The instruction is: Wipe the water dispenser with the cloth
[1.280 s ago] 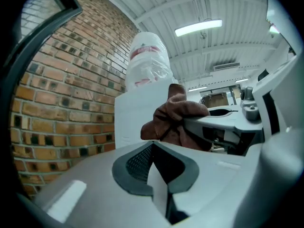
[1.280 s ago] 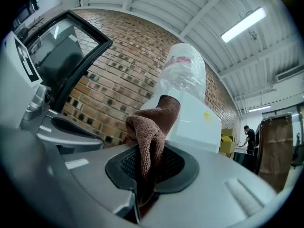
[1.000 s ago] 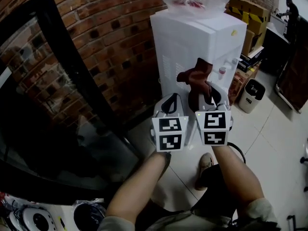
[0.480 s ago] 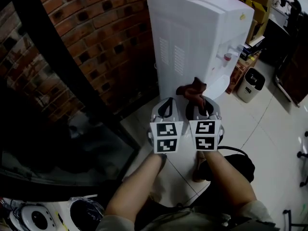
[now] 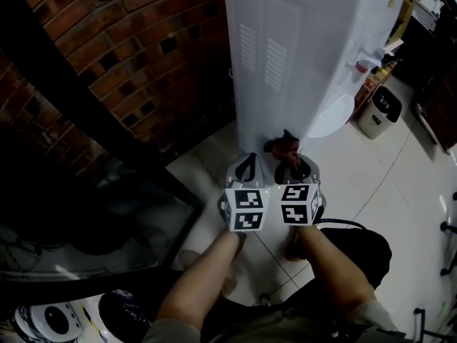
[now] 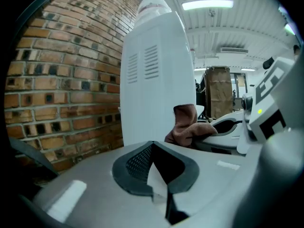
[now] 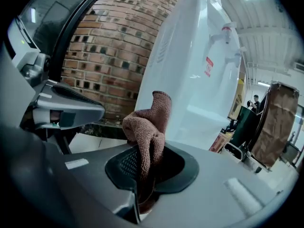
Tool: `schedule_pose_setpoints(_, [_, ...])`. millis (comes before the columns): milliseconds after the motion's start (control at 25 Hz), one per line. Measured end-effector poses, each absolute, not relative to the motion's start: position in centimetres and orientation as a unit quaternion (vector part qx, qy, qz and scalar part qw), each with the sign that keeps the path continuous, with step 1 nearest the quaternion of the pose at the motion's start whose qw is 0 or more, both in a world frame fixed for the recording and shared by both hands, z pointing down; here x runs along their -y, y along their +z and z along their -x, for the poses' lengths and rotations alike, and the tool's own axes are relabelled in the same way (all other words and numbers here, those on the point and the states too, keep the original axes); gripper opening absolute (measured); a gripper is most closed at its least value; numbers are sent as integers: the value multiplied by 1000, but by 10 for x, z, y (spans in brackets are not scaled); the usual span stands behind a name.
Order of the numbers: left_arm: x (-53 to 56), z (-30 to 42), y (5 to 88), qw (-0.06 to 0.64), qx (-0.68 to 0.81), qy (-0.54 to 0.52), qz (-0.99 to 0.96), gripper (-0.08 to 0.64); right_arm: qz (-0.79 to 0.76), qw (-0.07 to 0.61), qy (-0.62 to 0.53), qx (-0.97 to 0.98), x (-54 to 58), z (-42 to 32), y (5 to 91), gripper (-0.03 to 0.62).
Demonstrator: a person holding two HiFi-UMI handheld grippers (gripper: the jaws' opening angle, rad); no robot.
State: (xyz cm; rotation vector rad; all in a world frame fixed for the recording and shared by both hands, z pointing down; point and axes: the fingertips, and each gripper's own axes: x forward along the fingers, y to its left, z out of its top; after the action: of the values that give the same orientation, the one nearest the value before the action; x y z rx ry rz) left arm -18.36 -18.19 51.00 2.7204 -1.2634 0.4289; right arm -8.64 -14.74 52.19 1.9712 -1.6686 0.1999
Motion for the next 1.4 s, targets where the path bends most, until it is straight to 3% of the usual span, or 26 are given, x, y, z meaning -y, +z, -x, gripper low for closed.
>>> schedule_pose_setpoints(400, [181, 194, 612, 88, 418, 217, -878, 0, -693, 349, 155, 611, 146, 92, 649, 55])
schedule_pose_setpoints(840, [184, 202, 668, 124, 429, 251, -859, 0, -653, 405, 218, 602, 144, 91, 756, 54])
schedule_pose_setpoints(1040, [181, 210, 682, 133, 430, 263, -853, 0, -657, 389, 249, 596, 143, 88, 780, 55])
schedule_pose_setpoints(1160, [188, 216, 684, 138, 440, 263, -848, 0, -655, 347, 265, 617, 145, 91, 774, 55])
schedule_pose_setpoints(1400, [217, 238, 643, 151, 499, 206, -828, 0, -626, 272, 183, 708, 168, 126, 681, 55])
